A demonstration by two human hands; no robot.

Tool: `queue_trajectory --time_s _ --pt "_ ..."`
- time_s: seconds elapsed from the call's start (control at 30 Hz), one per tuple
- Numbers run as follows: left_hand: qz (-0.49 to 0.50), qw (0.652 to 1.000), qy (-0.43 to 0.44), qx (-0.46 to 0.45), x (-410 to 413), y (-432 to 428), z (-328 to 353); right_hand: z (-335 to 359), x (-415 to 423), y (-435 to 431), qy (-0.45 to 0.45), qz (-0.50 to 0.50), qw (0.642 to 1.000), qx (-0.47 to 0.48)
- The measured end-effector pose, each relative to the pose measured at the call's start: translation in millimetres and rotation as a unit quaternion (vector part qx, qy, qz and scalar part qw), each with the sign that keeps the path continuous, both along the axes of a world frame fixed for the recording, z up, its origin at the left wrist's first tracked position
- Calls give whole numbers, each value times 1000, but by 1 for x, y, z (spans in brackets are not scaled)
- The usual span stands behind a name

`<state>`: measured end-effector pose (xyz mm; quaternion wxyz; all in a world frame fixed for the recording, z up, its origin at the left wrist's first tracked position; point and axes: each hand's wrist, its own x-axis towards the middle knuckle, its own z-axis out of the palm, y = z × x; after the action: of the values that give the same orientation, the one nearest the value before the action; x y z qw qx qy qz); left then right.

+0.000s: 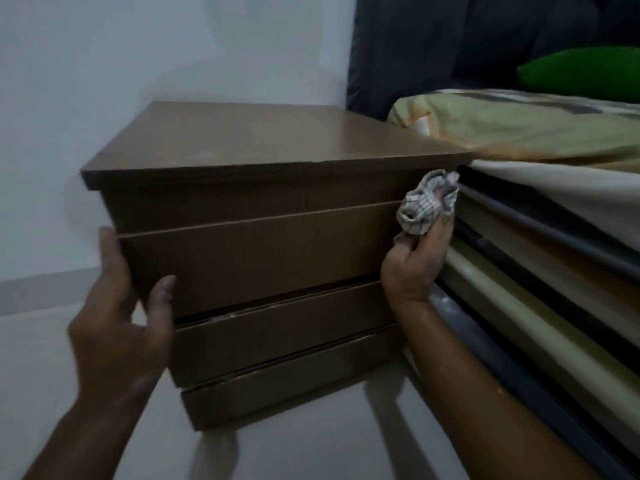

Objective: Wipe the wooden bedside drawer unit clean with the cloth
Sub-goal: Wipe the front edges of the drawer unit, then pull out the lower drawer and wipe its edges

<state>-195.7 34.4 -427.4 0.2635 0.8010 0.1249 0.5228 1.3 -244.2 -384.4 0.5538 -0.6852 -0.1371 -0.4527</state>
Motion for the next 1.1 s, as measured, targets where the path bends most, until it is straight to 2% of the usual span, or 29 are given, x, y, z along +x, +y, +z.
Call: queue_trajectory --time_s 0.07,0.13,0.2,0.27,0.33,0.43,0.53,0.6,0.7,0.93,1.1 --pt "7 999 -33 35 -8 -2 -1 -4 -12 12 -55 32 997 -41" --pt "-6 995 -97 30 -16 -2 -8 -6 -26 28 -91 70 991 -66" --pt "-11 986 -158 -47 -24 -1 -12 -9 -40 45 -118 102 985 -78" --pt "-11 975 -179 -130 -31 1 -16 -13 -57 61 -128 136 977 -102" --pt "4 977 -151 -147 -35 -1 -23 -22 -76 74 -123 169 969 -134" --pt "15 993 -34 -116 -42 -5 -37 -44 -105 90 -69 260 950 -157" --pt "-12 996 60 -60 -43 -7 -53 -65 -122 96 -26 278 939 -199" --pt "-5 995 89 -34 -42 -7 -59 -74 -126 96 -18 286 935 -208" --pt "21 992 116 -45 -39 -7 -58 -80 -130 94 -4 300 932 -205" --pt "0 994 99 -43 -43 -11 -59 -65 -127 96 -4 274 951 -144" --pt "-13 999 30 -11 -55 -26 -74 -58 -138 110 3 326 930 -167"
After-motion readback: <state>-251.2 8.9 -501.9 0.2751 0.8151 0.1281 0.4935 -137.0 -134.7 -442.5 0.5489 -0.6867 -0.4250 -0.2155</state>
